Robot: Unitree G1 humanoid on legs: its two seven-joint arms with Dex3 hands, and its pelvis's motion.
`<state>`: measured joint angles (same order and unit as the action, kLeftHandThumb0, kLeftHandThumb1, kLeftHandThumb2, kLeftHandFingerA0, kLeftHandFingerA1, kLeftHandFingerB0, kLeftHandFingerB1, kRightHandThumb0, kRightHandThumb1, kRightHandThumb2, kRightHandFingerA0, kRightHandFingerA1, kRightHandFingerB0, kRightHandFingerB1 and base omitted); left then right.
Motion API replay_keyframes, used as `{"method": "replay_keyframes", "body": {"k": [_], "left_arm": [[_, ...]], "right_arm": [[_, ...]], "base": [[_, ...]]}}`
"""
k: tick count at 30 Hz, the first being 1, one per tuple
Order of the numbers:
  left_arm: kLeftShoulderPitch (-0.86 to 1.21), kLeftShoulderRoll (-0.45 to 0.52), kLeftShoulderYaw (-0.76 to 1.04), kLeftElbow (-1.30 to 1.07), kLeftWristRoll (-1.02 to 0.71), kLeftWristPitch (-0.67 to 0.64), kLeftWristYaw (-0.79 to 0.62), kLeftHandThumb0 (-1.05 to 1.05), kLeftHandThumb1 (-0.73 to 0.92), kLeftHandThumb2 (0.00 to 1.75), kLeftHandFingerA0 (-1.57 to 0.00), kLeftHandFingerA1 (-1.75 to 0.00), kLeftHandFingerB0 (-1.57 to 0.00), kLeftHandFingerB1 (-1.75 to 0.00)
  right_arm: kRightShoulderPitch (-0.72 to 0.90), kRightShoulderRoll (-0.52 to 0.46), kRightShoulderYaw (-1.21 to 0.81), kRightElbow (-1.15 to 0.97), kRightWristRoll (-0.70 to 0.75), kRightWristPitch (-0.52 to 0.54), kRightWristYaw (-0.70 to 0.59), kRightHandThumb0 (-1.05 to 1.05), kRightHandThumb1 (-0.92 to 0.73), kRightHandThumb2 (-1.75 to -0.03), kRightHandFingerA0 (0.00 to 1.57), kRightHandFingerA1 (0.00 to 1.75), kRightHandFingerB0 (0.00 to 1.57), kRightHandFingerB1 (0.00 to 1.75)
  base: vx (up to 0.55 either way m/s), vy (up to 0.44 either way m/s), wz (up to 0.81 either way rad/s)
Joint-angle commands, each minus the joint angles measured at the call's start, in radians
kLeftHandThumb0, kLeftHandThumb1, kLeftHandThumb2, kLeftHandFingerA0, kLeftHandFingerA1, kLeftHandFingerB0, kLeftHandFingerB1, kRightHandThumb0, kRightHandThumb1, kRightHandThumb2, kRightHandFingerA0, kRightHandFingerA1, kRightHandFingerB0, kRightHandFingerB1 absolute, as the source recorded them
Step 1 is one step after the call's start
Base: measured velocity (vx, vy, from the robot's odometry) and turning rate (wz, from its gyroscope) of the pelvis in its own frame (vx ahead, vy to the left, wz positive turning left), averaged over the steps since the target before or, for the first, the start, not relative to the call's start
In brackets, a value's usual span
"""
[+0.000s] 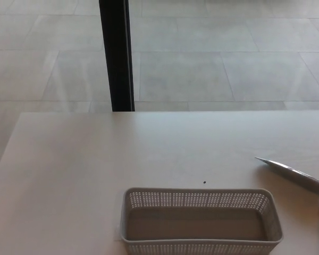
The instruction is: A garden tool is kept on the righthand side and a container is kept on the lefthand side on a desk infront of the robot. the robot uses its right hand to pick up the garden tool and makes a scooping motion inside the container
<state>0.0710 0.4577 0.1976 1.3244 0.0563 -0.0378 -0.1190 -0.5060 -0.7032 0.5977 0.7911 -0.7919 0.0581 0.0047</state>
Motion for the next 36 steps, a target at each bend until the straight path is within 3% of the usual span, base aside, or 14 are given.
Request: {"method": "replay_keyframes", "body": {"k": [1,2,4,6,7,9,10,12,15,16,28,29,35,36], "left_arm": [[0.002,0.01,-0.011,-0.008,0.004,-0.021,-0.006,-0.47,0.69,0.61,-0.6,-0.6,-0.55,-0.47],[0.002,0.01,-0.01,-0.003,0.004,-0.021,-0.004,-0.46,0.69,0.61,-0.61,-0.58,-0.55,-0.46],[0.002,0.012,-0.012,-0.001,0.005,-0.014,-0.009,-0.46,0.71,0.61,-0.6,-0.59,-0.54,-0.46],[0.006,0.014,-0.015,0.0,0.007,-0.02,-0.009,-0.47,0.7,0.61,-0.61,-0.58,-0.54,-0.46],[0.006,0.013,-0.006,-0.001,-0.004,-0.022,-0.018,-0.45,0.7,0.61,-0.57,-0.58,-0.53,-0.47],[0.006,0.014,-0.006,-0.003,-0.006,-0.02,-0.024,-0.48,0.69,0.61,-0.58,-0.57,-0.54,-0.47],[0.005,0.014,-0.008,-0.006,-0.004,-0.018,-0.018,-0.46,0.7,0.61,-0.59,-0.58,-0.54,-0.48],[0.007,0.014,-0.013,-0.01,0.001,-0.02,-0.015,-0.47,0.71,0.61,-0.58,-0.58,-0.54,-0.48],[0.006,0.012,-0.008,-0.003,-0.002,-0.016,-0.008,-0.46,0.7,0.61,-0.59,-0.58,-0.54,-0.47],[0.006,0.012,-0.001,-0.004,-0.011,-0.016,-0.018,-0.45,0.7,0.61,-0.58,-0.61,-0.53,-0.48],[-0.003,0.019,0.003,-0.001,-0.013,-0.011,-0.022,-0.46,0.68,0.61,-0.65,-0.61,-0.57,-0.47],[-0.002,0.02,0.0,-0.003,-0.01,-0.01,-0.023,-0.46,0.7,0.61,-0.61,-0.62,-0.54,-0.48],[-0.003,0.024,0.0,-0.002,-0.008,-0.011,-0.013,-0.45,0.7,0.61,-0.62,-0.61,-0.56,-0.48],[-0.003,0.025,0.0,-0.002,-0.009,-0.01,-0.014,-0.45,0.7,0.61,-0.63,-0.62,-0.55,-0.48]], "right_arm": [[0.134,0.006,-0.009,0.085,0.012,-0.085,-0.092,-0.35,-0.81,-0.73,0.78,1.57,0.77,0.75],[0.149,0.003,-0.026,0.092,0.025,-0.133,-0.158,-0.34,-0.79,-0.73,0.79,1.61,0.73,1.07],[0.159,-0.003,-0.039,0.105,0.027,-0.196,-0.23,-0.34,-0.78,-0.71,0.77,1.62,0.73,1.16],[0.167,0.0,-0.057,0.105,0.035,-0.22,-0.261,-0.33,-0.75,-0.72,0.77,1.58,0.77,0.92],[0.173,0.0,-0.085,0.1,0.058,-0.256,-0.291,-0.33,-0.73,-0.76,0.82,1.56,0.73,0.53],[0.177,-0.003,-0.104,0.091,0.066,-0.286,-0.317,-0.33,-0.71,-0.73,0.83,1.49,0.76,0.55],[0.181,-0.007,-0.122,0.089,0.072,-0.342,-0.388,-0.27,-0.64,-0.78,0.8,1.66,0.7,1.16],[0.174,-0.011,-0.136,0.086,0.07,-0.373,-0.433,-0.28,-0.71,-0.73,0.74,1.69,0.68,1.21],[0.165,-0.015,-0.17,0.068,0.085,-0.425,-0.486,-0.31,-0.65,-0.61,0.82,1.65,0.83,0.68],[0.163,-0.018,-0.181,0.063,0.091,-0.45,-0.501,-0.25,-0.65,-0.66,0.82,1.65,0.8,0.9],[0.08,-0.063,-0.258,0.031,0.084,-0.611,-0.638,-0.13,-0.5,-1.01,0.91,1.63,0.82,1.29],[0.065,-0.074,-0.264,0.025,0.081,-0.618,-0.632,-0.13,-0.48,-1.0,0.85,1.75,0.68,1.5],[-0.033,-0.131,-0.298,-0.037,0.052,-0.636,-0.594,-0.11,-0.55,-0.98,1.03,1.71,0.67,1.45],[-0.046,-0.14,-0.303,-0.044,0.05,-0.652,-0.591,-0.12,-0.49,-0.95,0.83,1.75,0.69,1.53]], "base": [[0.0,0.0,0.0],[0.0,0.0,0.0],[0.0,0.0,0.0],[0.0,0.0,0.0],[0.0,0.0,0.0],[0.0,0.0,0.0],[0.0,0.0,0.0],[0.0,0.0,0.0],[0.0,0.0,0.0],[0.0,0.0,0.0],[0.0,0.0,0.0],[0.0,0.0,0.0],[0.0,0.0,0.0],[0.0,0.0,0.0]]}}
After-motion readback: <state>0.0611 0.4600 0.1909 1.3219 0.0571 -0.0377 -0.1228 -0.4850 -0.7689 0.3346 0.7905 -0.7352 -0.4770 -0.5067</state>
